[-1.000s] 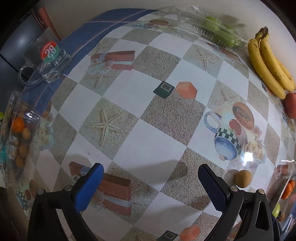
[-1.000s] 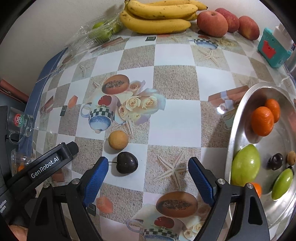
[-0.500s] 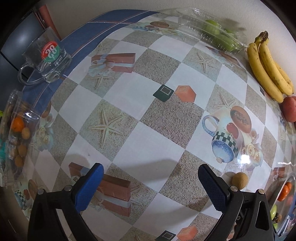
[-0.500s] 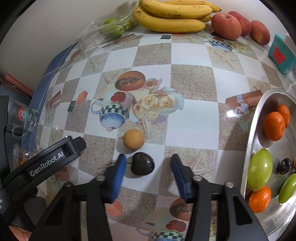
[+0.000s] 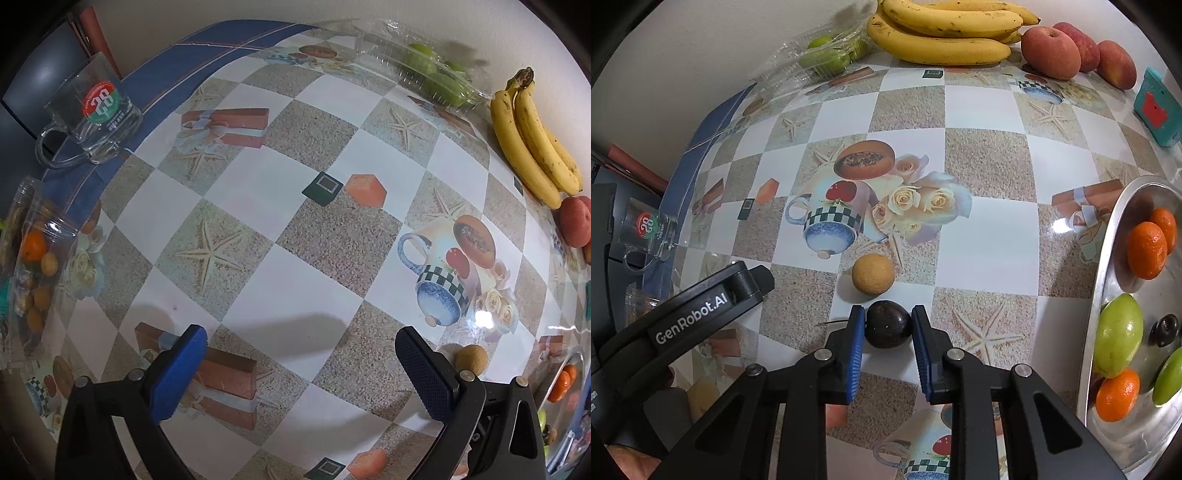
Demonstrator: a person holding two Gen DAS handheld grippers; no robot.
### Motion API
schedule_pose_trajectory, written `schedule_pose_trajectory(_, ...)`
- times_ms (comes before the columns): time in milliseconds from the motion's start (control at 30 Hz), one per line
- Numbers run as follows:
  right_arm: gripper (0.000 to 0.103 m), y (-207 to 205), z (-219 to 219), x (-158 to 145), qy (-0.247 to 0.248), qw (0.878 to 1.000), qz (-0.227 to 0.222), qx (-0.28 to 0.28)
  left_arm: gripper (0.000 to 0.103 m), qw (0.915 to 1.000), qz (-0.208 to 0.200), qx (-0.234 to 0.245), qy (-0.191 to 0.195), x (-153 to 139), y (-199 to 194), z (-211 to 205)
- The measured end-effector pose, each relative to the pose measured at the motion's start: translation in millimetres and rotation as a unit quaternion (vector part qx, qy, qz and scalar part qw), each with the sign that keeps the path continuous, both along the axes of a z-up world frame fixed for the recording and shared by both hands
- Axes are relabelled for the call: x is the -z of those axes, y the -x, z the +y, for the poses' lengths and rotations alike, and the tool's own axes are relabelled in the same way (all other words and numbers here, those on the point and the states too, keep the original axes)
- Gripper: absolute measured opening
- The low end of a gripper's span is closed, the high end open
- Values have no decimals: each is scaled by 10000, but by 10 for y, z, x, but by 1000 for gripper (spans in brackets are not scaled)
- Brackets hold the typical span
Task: Organize fruits
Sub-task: 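Close the right gripper on the black plum, then close the left gripper on the small brown kiwi while the right gripper lifts the plum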
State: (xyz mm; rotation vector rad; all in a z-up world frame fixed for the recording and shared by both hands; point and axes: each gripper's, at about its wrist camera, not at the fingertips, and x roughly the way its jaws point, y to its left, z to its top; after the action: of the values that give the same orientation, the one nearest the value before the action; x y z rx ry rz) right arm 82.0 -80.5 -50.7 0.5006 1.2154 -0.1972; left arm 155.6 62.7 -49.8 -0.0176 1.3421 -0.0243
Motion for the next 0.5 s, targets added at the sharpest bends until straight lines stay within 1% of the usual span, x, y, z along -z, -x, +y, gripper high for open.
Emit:
schedule_pose_trajectory(167,26,48,-50,-112,6,9999,-125,52,103,9998,23,69,211,-23,22,-44)
schedule_pose_trajectory(300,26,151,-198,-229,88,9994,-200,253,101,9993,-24,201,327,-59,55,-139)
schedule_pose_trajectory(400,26,247,-357,-324,144,9984,-280,463,95,9982,-75,366,463,-96,86,-239)
schedule_pose_trajectory(433,26,269,-393,-344,154,9981,-295,511,92,9976,-93,444,522,-113,100,-285)
schedule_pose_trajectory(500,26,323,-489,-394,175,9971,-344,654,89,9959,-128,630,629,-141,133,-388)
